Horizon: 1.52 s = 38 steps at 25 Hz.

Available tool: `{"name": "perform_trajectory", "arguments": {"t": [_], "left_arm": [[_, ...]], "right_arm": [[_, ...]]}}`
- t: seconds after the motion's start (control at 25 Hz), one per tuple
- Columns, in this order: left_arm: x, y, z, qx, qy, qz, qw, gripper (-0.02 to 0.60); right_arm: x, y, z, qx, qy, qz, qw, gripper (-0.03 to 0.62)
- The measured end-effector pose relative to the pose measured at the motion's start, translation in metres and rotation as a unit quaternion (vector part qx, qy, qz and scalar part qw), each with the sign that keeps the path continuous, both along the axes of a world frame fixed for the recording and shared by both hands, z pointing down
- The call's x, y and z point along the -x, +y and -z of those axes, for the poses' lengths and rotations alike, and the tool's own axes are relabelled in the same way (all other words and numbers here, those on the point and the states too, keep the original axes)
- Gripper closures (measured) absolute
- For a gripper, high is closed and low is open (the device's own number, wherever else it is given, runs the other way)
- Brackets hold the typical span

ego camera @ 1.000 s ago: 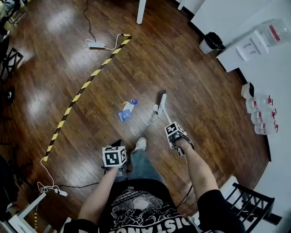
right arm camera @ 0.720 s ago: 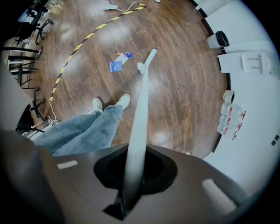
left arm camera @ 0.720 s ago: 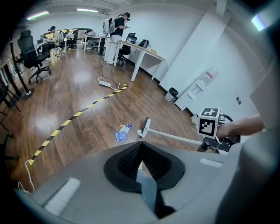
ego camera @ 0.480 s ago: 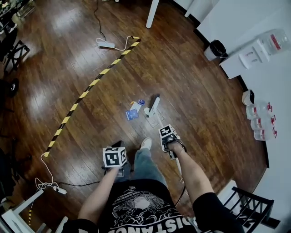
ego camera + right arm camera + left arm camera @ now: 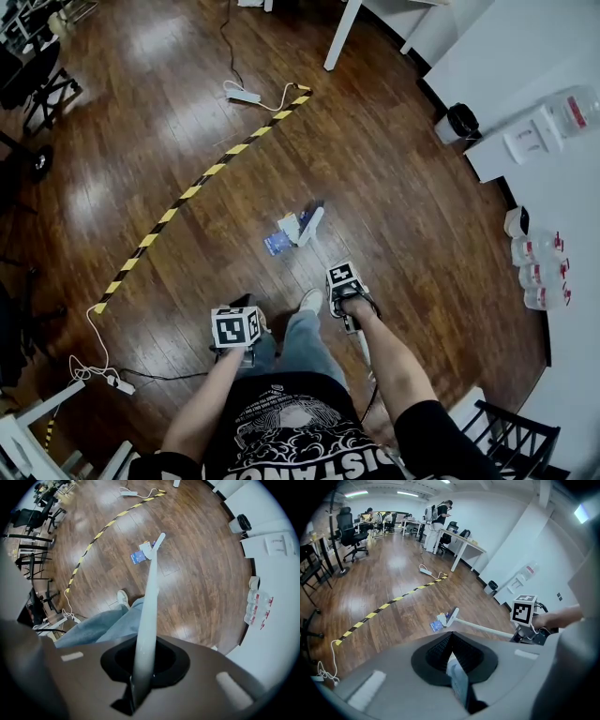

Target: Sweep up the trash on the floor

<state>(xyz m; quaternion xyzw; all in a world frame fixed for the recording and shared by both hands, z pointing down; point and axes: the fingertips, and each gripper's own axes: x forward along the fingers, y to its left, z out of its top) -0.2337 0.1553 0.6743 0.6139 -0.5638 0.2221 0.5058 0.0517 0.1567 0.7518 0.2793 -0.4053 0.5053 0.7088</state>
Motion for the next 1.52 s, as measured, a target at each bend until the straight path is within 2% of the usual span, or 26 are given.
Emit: {"name": "perform_trajectory", "arguments": {"t": [0.24, 0.44, 0.68, 0.84, 1.16, 1.36, 1.52], "left_arm": [[0.009, 0.008, -0.004, -0.003, 0.007, 0.012, 0.9999, 0.577], [-0.014, 0.003, -0.003, -0.005, 0.025, 0.002, 0.9997, 0.577], [-0.052, -0.009, 0.008, -0.018, 0.046, -0.025, 0.9985, 0.577], [-0.066, -0.017, 0.031, -0.036, 0.041, -0.033, 0.998, 0.577], [-0.083, -0.033, 0.055, -0.068, -0.001, 0.029, 0.9972, 0.577], [-0.133, -0.046, 0.072, -0.101, -0.026, 0.088, 0.9906, 0.577], [-0.189, -0.051, 0.084, -0.126, -0.028, 0.126, 0.9837, 0.577]], "right_arm": [[-0.006, 0.001, 0.008, -0.005, 0.01, 0.003, 1.0, 0.568], [-0.023, 0.004, 0.029, -0.025, 0.005, 0.005, 1.0, 0.568], [-0.038, 0.03, 0.045, -0.049, -0.047, -0.01, 0.998, 0.568], [-0.047, 0.04, 0.054, -0.059, -0.086, -0.003, 0.995, 0.568], [-0.074, 0.022, 0.07, -0.097, -0.189, 0.02, 0.977, 0.568], [-0.11, 0.0, 0.081, -0.128, -0.257, 0.039, 0.957, 0.569], [-0.151, -0.023, 0.093, -0.15, -0.289, 0.068, 0.943, 0.568]]}}
